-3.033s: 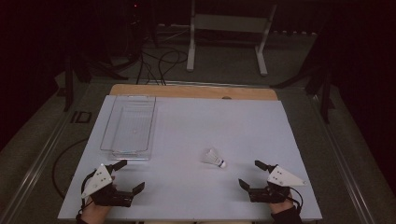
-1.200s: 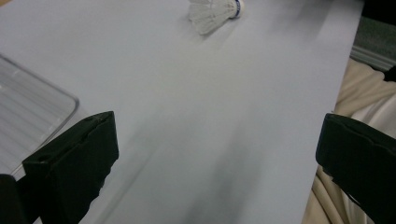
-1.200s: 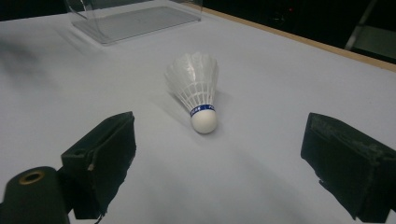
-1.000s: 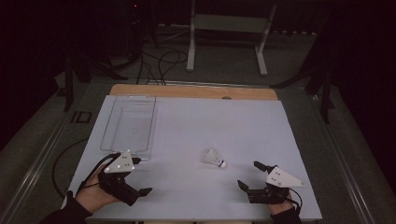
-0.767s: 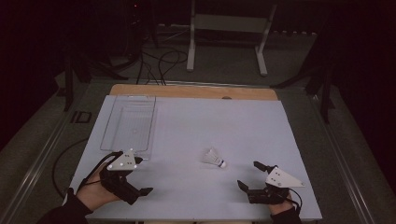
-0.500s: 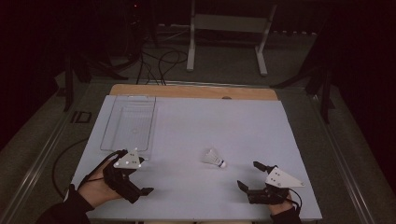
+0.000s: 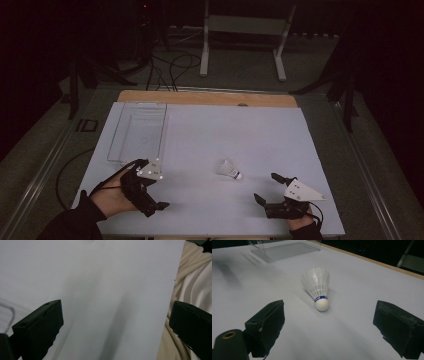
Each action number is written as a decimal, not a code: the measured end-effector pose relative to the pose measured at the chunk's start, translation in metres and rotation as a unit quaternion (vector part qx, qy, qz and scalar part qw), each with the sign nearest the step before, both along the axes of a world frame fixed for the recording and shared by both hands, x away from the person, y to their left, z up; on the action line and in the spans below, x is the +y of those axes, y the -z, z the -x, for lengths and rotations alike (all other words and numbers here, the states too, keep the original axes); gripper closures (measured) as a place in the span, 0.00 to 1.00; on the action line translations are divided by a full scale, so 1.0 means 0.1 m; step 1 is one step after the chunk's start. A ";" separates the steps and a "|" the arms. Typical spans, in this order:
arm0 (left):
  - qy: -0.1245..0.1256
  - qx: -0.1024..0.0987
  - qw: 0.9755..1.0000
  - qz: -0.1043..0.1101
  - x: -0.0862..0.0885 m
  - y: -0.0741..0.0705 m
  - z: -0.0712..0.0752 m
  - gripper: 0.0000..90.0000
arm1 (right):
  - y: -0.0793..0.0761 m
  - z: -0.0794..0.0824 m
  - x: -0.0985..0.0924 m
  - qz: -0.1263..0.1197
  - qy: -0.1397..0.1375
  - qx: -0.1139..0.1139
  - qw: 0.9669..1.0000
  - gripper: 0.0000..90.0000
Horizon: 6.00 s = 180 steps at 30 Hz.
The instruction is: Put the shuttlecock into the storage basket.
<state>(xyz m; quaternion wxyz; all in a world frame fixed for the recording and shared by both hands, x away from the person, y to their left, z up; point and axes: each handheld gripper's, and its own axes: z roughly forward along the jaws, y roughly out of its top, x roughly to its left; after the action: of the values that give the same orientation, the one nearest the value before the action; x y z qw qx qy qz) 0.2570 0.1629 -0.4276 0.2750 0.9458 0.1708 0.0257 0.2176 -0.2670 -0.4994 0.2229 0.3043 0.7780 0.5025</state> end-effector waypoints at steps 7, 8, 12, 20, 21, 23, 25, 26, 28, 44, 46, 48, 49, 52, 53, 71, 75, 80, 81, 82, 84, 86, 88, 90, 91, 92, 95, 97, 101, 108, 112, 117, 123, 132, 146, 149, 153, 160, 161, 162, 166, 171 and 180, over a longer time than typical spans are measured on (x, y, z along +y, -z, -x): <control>0.003 0.011 1.000 -0.008 -0.05 0.01 -0.06 0.00 | 0.00 0.00 0.01 0.001 -0.001 -0.001 1.000 0.11; 0.002 0.012 1.000 -0.007 -0.05 0.01 -0.07 0.00 | 0.00 0.00 0.00 0.001 -0.001 0.000 1.000 0.11; 0.010 0.022 0.999 -0.022 -0.11 0.02 -0.10 0.00 | -0.01 0.00 0.00 -0.001 0.000 0.000 1.000 0.11; 0.029 0.031 0.998 -0.037 -0.22 0.05 -0.12 0.00 | 0.00 0.00 0.01 0.001 -0.001 0.001 1.000 0.11; 0.030 0.031 0.998 -0.041 -0.23 0.05 -0.13 0.00 | 0.00 0.00 0.01 0.000 -0.001 0.002 1.000 0.11; 0.034 0.029 0.998 -0.048 -0.26 0.04 -0.14 0.00 | 0.00 0.00 0.01 0.001 -0.002 0.001 1.000 0.11; 0.038 0.027 0.998 -0.049 -0.27 0.02 -0.15 0.00 | 0.00 0.00 0.01 0.002 -0.002 0.002 1.000 0.11; 0.041 0.028 0.997 -0.052 -0.28 0.01 -0.16 0.00 | 0.00 0.00 0.01 0.002 -0.002 0.002 1.000 0.11; 0.047 0.034 0.997 -0.056 -0.30 0.00 -0.19 0.00 | 0.01 0.00 0.02 0.004 -0.001 0.003 1.000 0.11; 0.101 0.048 0.990 -0.081 -0.55 -0.04 -0.25 0.00 | 0.00 0.01 0.03 0.006 -0.002 0.002 1.000 0.11; 0.110 0.044 0.989 -0.083 -0.60 -0.05 -0.26 0.00 | 0.00 0.01 0.03 0.006 -0.002 0.002 1.000 0.11; 0.119 0.048 0.989 -0.079 -0.64 -0.06 -0.28 0.00 | 0.00 0.01 0.03 0.005 -0.002 0.002 1.000 0.11; 0.124 0.048 0.988 -0.077 -0.69 -0.07 -0.29 0.00 | 0.00 0.01 0.03 0.004 -0.002 0.002 1.000 0.11; 0.130 0.053 0.987 -0.075 -0.73 -0.07 -0.31 0.00 | 0.00 0.01 0.03 0.004 -0.002 0.002 1.000 0.11; 0.133 0.052 0.987 -0.075 -0.76 -0.07 -0.32 0.00 | 0.00 0.01 0.03 0.004 -0.002 0.002 1.000 0.11; 0.169 0.019 0.984 -0.053 -1.20 -0.11 -0.36 0.00 | 0.00 0.01 0.02 0.004 -0.003 -0.001 1.000 0.11; 0.168 0.021 0.984 -0.054 -1.26 -0.07 -0.40 0.00 | 0.00 0.01 0.02 0.005 -0.006 0.000 1.000 0.11; 0.167 0.023 0.984 -0.055 -1.33 -0.04 -0.47 0.00 | 0.00 0.01 0.03 0.006 -0.006 0.000 1.000 0.11; 0.167 0.025 0.984 -0.054 -1.35 -0.04 -0.48 0.00 | 0.00 0.01 0.03 0.005 -0.005 0.002 1.000 0.11; 0.167 0.026 0.984 -0.054 -1.36 -0.03 -0.51 0.00 | 0.00 0.01 0.03 0.005 -0.005 0.002 1.000 0.11; 0.162 0.027 0.985 -0.050 -1.39 -0.02 -0.55 0.00 | 0.00 0.01 0.03 0.006 -0.005 0.001 1.000 0.11; 0.161 0.027 0.986 -0.047 -1.42 0.00 -0.58 0.00 | 0.00 0.01 0.03 0.006 -0.006 0.002 1.000 0.11; 0.160 0.028 0.986 -0.047 -1.45 0.01 -0.62 0.00 | 0.00 0.01 0.03 0.005 -0.006 0.003 1.000 0.11; 0.156 0.028 0.986 -0.045 -1.48 0.03 -0.65 0.00 | 0.01 0.01 0.03 0.006 -0.007 0.003 1.000 0.11; 0.157 0.027 0.986 -0.046 -1.49 0.03 -0.67 0.00 | 0.01 0.01 0.03 0.006 -0.007 0.003 1.000 0.11; 0.158 0.025 0.986 -0.047 -1.50 0.05 -0.69 0.00 | 0.01 0.01 0.03 0.006 -0.007 0.004 1.000 0.11; 0.153 0.029 0.987 -0.045 -1.52 0.10 -0.73 0.00 | 0.01 0.01 0.03 0.004 -0.007 0.005 1.000 0.11; 0.150 0.030 0.987 -0.047 -1.52 0.13 -0.76 0.00 | 0.01 0.01 0.03 0.005 -0.008 0.005 1.000 0.11; 0.144 0.031 0.987 -0.057 -1.54 0.23 -0.80 0.00 | 0.01 0.01 0.03 0.005 -0.008 0.005 1.000 0.11; 0.132 0.040 0.989 -0.058 -1.57 0.36 -0.91 0.03 | 0.00 0.01 0.03 0.005 -0.007 0.005 1.000 0.11; 0.124 0.046 0.990 -0.052 -1.57 0.41 -0.99 0.08 | 0.01 0.01 0.03 0.004 -0.008 0.005 1.000 0.11; 0.130 0.051 0.989 -0.046 -1.57 0.44 -1.03 0.17 | 0.01 0.01 0.03 0.004 -0.009 0.006 1.000 0.11; 0.137 0.061 0.988 -0.039 -1.59 0.48 -1.05 0.30 | 0.01 0.01 0.03 0.004 -0.009 0.005 1.000 0.11; 0.141 0.049 0.988 -0.047 -1.68 0.53 -1.06 0.45 | 0.01 0.01 0.03 0.004 -0.010 0.005 1.000 0.11; 0.152 0.045 0.986 -0.044 -1.81 0.56 -1.07 0.82 | 0.01 0.01 0.03 0.005 -0.010 0.006 1.000 0.11; 0.169 0.044 0.983 -0.050 -1.82 0.55 -1.06 0.98 | 0.01 0.01 0.03 0.007 -0.010 0.006 1.000 0.11; 0.174 0.046 0.983 -0.048 -1.85 0.52 -1.03 1.00 | 0.01 0.01 0.03 0.007 -0.010 0.005 1.000 0.11; 0.178 0.040 0.982 -0.049 -1.85 0.42 -1.00 1.00 | 0.01 0.01 0.03 0.006 -0.009 0.006 1.000 0.11; 0.179 0.040 0.982 -0.049 -1.84 0.40 -1.01 1.00 | 0.01 0.01 0.03 0.006 -0.009 0.006 1.000 0.11; 0.178 0.040 0.982 -0.046 -1.83 0.39 -1.00 1.00 | 0.01 0.01 0.03 0.006 -0.009 0.006 1.000 0.11; 0.178 0.036 0.982 -0.048 -1.79 0.32 -1.00 1.00 | 0.01 0.01 0.02 0.006 -0.008 0.006 1.000 0.11; 0.176 0.031 0.983 -0.042 -1.74 0.25 -0.99 1.00 | 0.01 0.01 0.03 0.008 -0.009 0.005 1.000 0.11; 0.178 0.028 0.982 -0.047 -1.64 0.13 -0.98 1.00 | 0.02 0.01 0.03 0.008 -0.009 0.008 1.000 0.11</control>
<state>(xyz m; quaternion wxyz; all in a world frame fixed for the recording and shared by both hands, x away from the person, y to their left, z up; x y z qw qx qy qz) 0.3552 -0.0008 -0.4404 0.2254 0.9734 0.0055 -0.0418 0.2166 -0.2638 -0.5010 0.2151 0.2997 0.7863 0.4956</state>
